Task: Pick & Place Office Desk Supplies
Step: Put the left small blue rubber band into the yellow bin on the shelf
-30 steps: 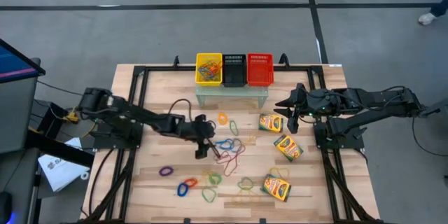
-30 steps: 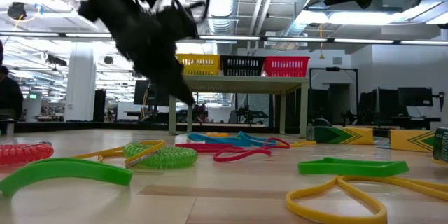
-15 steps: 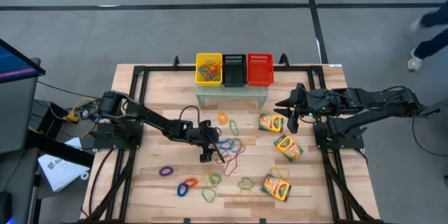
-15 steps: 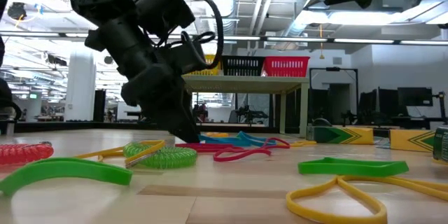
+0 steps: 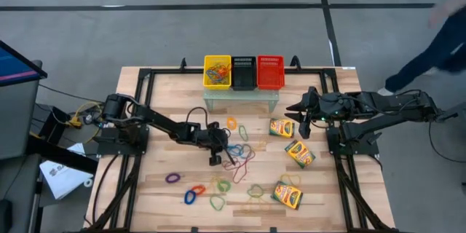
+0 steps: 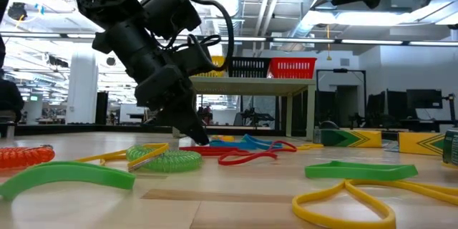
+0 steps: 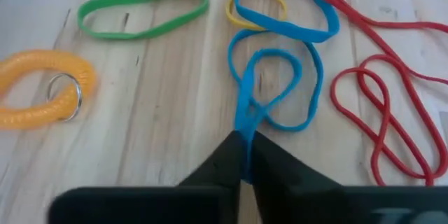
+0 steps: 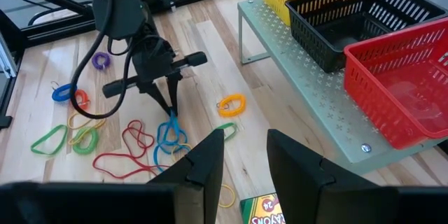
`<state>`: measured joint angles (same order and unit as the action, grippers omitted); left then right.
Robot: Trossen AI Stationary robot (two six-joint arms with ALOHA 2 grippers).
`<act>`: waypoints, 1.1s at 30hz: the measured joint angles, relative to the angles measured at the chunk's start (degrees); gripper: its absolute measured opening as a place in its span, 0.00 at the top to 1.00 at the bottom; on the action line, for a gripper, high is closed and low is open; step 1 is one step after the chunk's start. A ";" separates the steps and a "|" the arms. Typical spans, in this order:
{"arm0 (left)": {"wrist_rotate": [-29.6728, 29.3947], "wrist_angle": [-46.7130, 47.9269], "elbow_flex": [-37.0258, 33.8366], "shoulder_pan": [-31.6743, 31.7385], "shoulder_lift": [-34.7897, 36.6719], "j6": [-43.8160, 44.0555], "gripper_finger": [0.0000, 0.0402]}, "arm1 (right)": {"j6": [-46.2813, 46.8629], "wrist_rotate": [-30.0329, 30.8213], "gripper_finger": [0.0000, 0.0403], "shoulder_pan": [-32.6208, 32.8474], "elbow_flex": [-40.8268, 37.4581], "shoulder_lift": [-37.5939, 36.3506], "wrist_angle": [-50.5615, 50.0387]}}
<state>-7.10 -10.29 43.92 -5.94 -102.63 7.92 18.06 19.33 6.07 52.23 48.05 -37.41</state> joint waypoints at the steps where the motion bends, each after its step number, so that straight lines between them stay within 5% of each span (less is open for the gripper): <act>1: 0.00 -0.27 0.00 -0.02 0.00 0.02 0.98 | 0.00 0.00 0.73 0.00 -0.01 0.00 0.02; 10: 1.00 -1.75 2.35 -1.64 6.62 0.70 1.00 | 0.00 0.00 0.73 0.00 -0.02 0.00 0.00; 16: -7.96 2.43 6.27 0.49 17.28 -3.87 1.00 | 0.00 0.00 0.73 0.02 -0.02 0.00 0.07; 25: -13.45 9.68 14.99 15.48 25.41 -15.65 1.00 | 0.00 0.00 0.73 0.13 0.00 0.00 0.15; 33: -8.13 17.80 19.52 29.08 25.29 -18.52 1.00 | 0.01 0.00 0.73 1.08 0.00 0.01 0.10</act>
<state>-15.22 7.51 63.44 23.14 -77.34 -10.60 18.07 19.33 7.14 52.23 48.06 -37.30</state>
